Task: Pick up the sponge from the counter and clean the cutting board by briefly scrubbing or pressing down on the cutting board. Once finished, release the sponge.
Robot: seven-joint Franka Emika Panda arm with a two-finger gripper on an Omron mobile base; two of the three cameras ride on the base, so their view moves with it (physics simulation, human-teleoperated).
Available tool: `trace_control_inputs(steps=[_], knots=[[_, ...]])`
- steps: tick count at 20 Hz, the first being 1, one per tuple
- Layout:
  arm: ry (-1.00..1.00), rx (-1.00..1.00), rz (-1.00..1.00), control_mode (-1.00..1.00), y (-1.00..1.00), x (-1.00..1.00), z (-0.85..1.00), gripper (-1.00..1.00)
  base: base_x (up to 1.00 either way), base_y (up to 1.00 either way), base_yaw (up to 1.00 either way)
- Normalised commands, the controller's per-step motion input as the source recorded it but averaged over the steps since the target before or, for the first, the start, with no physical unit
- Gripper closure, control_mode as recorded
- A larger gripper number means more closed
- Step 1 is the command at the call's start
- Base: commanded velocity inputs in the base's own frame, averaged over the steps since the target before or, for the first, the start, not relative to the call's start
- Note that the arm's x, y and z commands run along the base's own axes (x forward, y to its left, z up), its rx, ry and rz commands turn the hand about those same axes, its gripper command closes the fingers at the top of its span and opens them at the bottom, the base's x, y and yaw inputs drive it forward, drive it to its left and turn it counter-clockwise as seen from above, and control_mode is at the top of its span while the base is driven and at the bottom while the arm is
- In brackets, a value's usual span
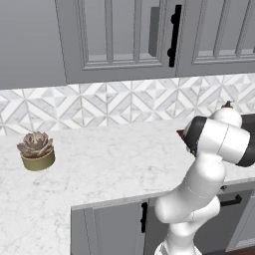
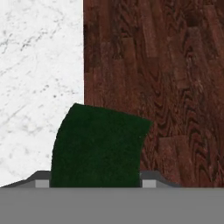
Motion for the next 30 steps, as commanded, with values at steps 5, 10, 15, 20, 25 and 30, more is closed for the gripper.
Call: trace_control_inputs(steps=[5,10,15,20,25,30], knots=[[0.00,0.00,0.00,-1.00,0.00,0.01,-0.17,1.00,0.00,0.00,0.00],[0.00,0.00,0.00,-1.00,-0.04,0.10,-0.25,1.00,0.00,0.00,0.00],[-0.01,-0.02,0.00,-1.00,-0.12,0.15,-0.17,1.00,0.00,0.00,0.00],[-0.05,-0.06,0.02,-1.00,-0.17,0.02,0.00,1.00,0.00,0.00,0.00],[-0.08,-0.11,0.01,-1.00,-0.06,0.02,0.00,1.00,0.00,0.00,0.00],[-0.02,-0.05,0.03,-1.00,0.00,0.24,0.00,1.00,0.00,0.00,0.00]])
